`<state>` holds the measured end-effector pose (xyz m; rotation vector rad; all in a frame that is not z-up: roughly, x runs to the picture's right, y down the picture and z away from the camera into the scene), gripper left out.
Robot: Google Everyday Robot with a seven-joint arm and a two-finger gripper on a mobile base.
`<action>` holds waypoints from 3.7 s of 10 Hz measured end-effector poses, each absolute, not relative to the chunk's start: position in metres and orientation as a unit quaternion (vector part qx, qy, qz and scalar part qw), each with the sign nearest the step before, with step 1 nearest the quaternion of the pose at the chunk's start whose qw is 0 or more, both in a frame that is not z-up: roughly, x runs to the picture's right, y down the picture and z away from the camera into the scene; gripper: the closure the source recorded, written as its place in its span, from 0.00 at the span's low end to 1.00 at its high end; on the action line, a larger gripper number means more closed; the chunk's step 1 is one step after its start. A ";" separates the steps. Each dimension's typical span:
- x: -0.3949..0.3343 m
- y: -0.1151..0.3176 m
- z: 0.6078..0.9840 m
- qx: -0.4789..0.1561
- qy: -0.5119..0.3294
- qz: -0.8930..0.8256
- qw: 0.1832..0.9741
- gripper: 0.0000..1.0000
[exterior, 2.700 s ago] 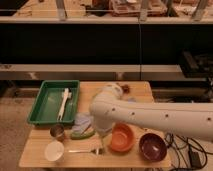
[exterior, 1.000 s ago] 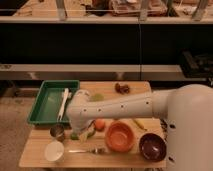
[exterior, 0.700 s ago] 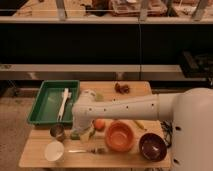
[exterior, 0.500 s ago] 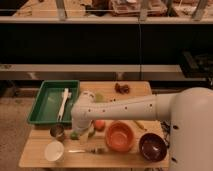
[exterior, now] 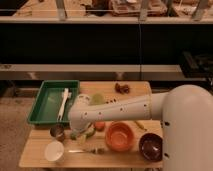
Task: Place pepper in metal cup
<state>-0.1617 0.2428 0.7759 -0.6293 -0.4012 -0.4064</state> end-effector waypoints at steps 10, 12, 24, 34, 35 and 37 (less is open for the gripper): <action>-0.158 0.257 0.798 -0.327 -0.188 -0.173 0.910 0.92; -0.155 0.255 0.795 -0.325 -0.192 -0.165 0.911 0.94; -0.128 0.124 0.651 -0.202 -0.401 -0.126 0.885 0.94; -0.181 0.088 0.603 -0.296 -0.709 0.039 0.639 0.94; -0.186 0.084 0.599 -0.313 -0.719 0.053 0.618 0.94; -0.188 0.083 0.597 -0.320 -0.724 0.059 0.608 0.94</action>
